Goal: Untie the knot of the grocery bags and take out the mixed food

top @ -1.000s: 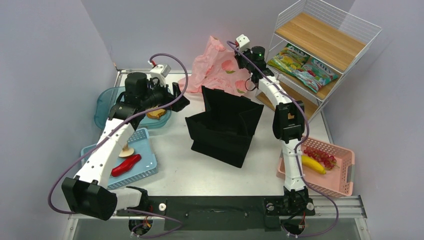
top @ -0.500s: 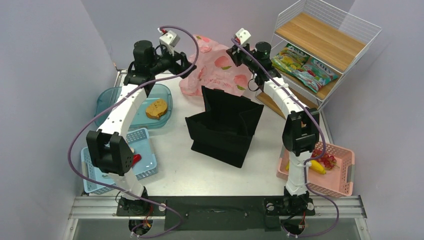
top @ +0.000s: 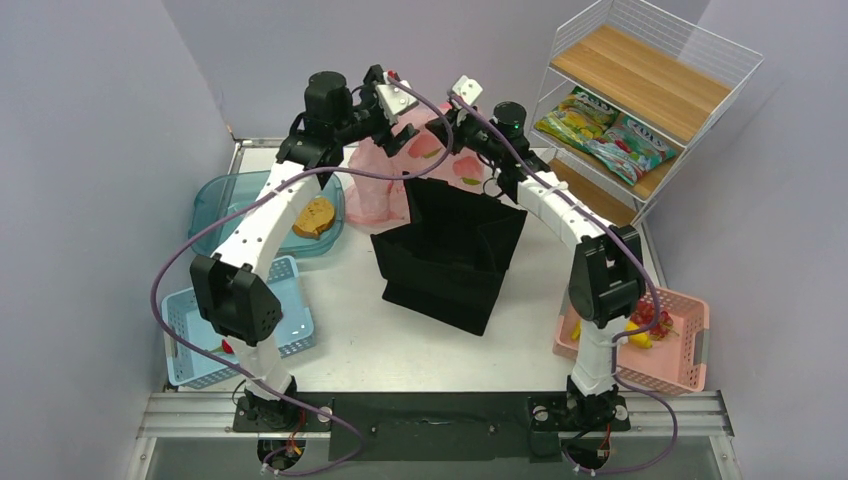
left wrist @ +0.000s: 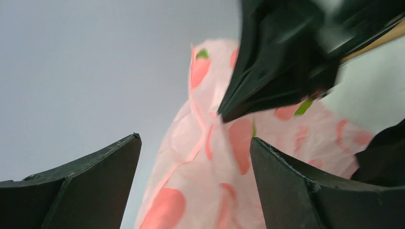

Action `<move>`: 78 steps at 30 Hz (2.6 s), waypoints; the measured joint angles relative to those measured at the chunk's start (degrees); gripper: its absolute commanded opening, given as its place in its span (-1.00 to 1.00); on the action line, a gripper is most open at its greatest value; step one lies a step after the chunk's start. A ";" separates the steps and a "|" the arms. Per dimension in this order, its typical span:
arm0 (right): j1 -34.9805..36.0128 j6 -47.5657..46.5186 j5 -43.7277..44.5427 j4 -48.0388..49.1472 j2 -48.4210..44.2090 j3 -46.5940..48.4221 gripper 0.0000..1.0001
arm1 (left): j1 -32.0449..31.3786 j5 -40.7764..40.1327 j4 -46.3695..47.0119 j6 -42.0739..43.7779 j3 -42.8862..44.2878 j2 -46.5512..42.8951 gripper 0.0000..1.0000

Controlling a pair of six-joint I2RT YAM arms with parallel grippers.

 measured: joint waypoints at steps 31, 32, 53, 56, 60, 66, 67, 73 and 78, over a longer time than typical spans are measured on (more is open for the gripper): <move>-6.29 11.50 -6.23 -0.79 -14.14 -0.96 0.71 | 10.60 4.63 32.76 -21.81 -22.58 -17.57 -1.00; -6.23 11.50 -6.69 -1.40 -14.53 -0.94 0.71 | 10.62 5.20 34.29 -22.73 -23.04 -18.45 -1.00; 8.28 0.85 -8.83 -9.77 -23.10 1.11 0.73 | 2.58 18.27 37.07 -32.13 -23.23 -25.09 -1.00; 11.39 -3.19 -7.63 -8.11 -24.61 -0.22 0.70 | -1.38 19.82 35.21 -33.51 -20.92 -25.64 -1.00; 14.58 -8.98 -6.69 -7.19 -26.58 -2.95 0.61 | -4.79 20.48 33.53 -35.01 -19.91 -26.64 -1.00; 16.87 -15.80 -5.40 -8.83 -29.11 -6.82 -0.54 | -5.92 19.82 31.69 -36.87 -17.44 -27.12 -1.00; 16.92 -15.91 -5.03 -8.76 -29.14 -6.88 -0.83 | -5.95 19.65 31.45 -37.05 -17.09 -27.21 -1.00; 16.28 -11.54 -3.50 -8.11 -29.31 -6.78 -1.00 | -6.23 16.98 27.91 -35.63 -16.68 -30.03 -0.07; 13.57 -5.88 -2.43 -8.96 -29.57 -6.78 -1.00 | -3.48 10.71 23.91 -30.80 -16.37 -35.52 0.04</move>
